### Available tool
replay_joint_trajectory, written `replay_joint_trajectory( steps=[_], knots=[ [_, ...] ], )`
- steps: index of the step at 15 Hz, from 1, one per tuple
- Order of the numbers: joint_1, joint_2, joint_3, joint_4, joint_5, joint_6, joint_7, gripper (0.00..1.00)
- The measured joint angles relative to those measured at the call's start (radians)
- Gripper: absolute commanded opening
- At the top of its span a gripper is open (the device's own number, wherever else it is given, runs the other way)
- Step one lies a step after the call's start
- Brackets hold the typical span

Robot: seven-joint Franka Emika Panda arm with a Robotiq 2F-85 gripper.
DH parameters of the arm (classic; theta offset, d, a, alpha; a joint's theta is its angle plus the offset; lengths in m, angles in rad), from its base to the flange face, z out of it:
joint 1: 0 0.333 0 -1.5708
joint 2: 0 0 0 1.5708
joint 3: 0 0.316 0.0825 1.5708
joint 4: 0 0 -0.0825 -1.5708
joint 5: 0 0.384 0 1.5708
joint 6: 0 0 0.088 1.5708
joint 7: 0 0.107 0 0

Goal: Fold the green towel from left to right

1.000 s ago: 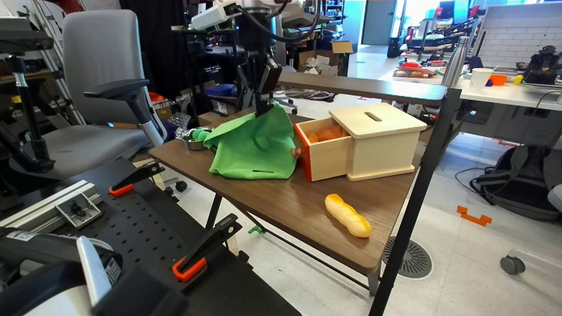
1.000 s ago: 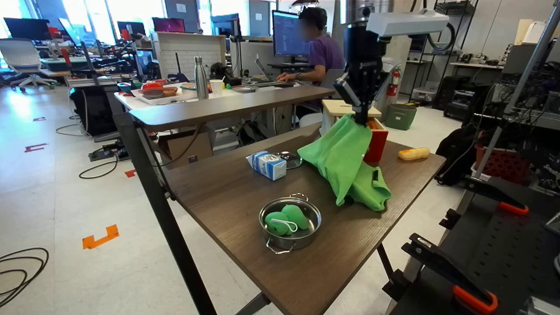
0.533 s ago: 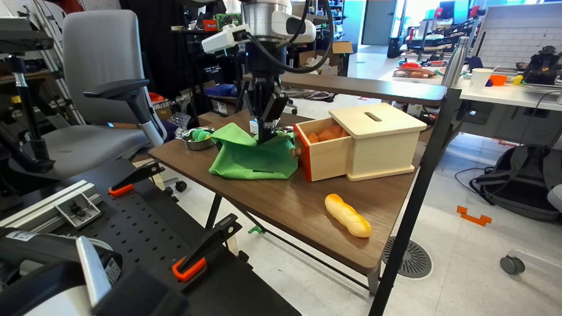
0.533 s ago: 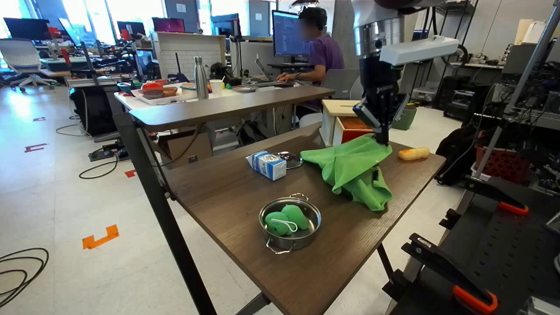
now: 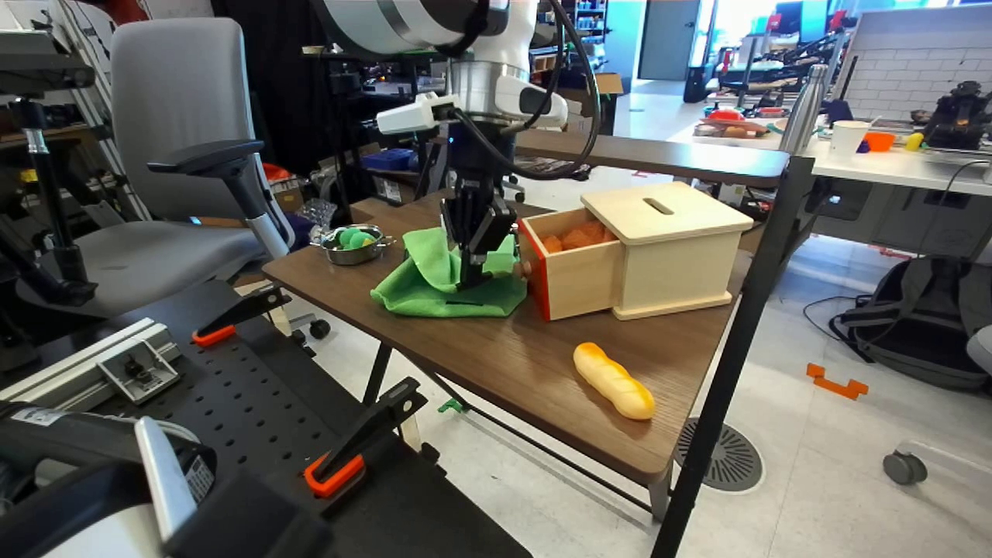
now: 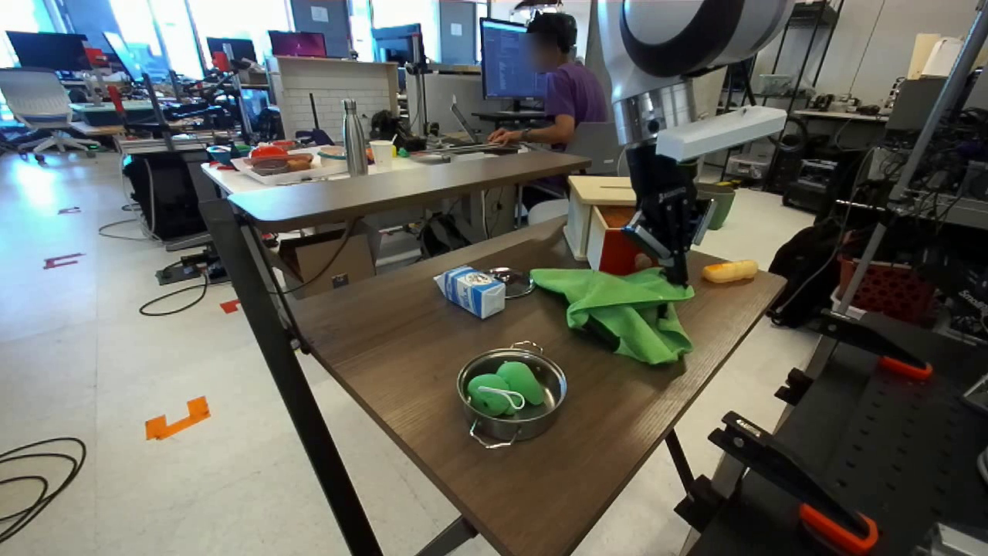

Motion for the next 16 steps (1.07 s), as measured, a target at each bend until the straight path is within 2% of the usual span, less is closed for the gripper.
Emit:
replay_joint_trajectory(
  steps=[1, 2, 3, 9, 13, 16],
  knots=[
    [0.0, 0.015, 0.0, 0.014, 0.0, -0.008, 0.0, 0.01],
    [0.001, 0.027, 0.0, 0.026, 0.0, -0.015, 0.001, 0.28],
    [0.002, 0.04, 0.0, 0.039, 0.0, -0.02, 0.001, 0.29],
    [0.005, 0.071, 0.0, 0.085, 0.0, -0.057, 0.002, 0.72],
    [0.013, 0.026, 0.006, 0.079, 0.0, -0.058, 0.002, 1.0],
    [0.019, -0.08, 0.018, 0.015, 0.0, -0.069, 0.001, 1.0]
  ],
)
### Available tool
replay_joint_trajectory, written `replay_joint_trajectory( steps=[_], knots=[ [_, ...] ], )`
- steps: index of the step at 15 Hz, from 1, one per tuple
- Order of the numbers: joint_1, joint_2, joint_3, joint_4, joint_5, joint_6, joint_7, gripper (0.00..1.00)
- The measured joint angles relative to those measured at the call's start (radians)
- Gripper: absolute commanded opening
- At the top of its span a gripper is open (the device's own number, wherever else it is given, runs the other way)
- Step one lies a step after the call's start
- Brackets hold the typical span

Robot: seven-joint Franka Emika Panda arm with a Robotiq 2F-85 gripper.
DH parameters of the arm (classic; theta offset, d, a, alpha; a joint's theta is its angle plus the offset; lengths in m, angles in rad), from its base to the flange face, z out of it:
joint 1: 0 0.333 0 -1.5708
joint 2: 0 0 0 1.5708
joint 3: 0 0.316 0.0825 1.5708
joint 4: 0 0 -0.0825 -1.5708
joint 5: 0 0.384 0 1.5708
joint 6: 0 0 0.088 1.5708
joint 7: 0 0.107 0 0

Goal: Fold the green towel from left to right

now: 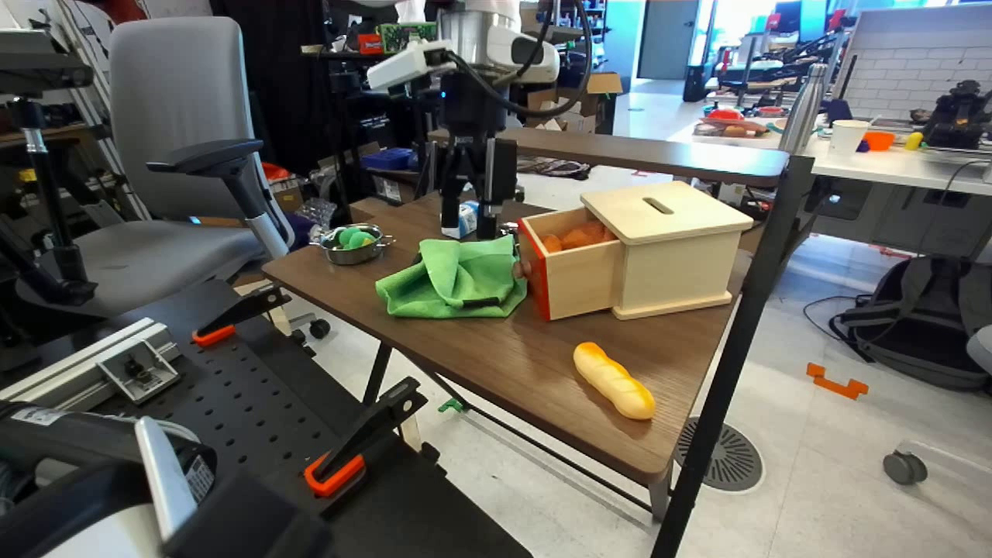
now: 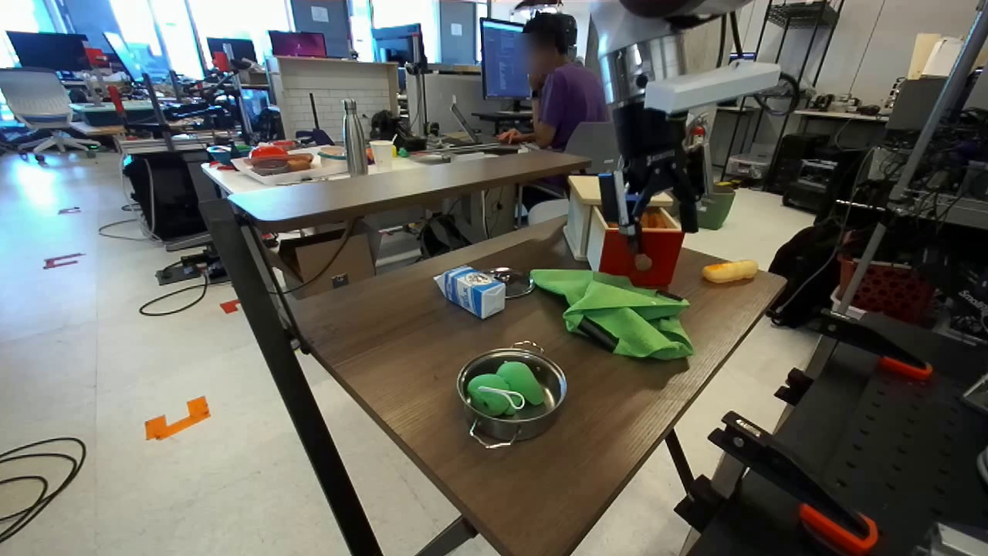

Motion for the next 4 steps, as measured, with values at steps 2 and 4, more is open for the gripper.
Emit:
replay_joint_trajectory(
  steps=[2, 4],
  knots=[
    [0.005, -0.088, 0.01, -0.049, -0.001, -0.041, -0.003, 1.0],
    [0.01, -0.15, 0.016, -0.082, -0.001, -0.066, -0.004, 1.0]
  ],
)
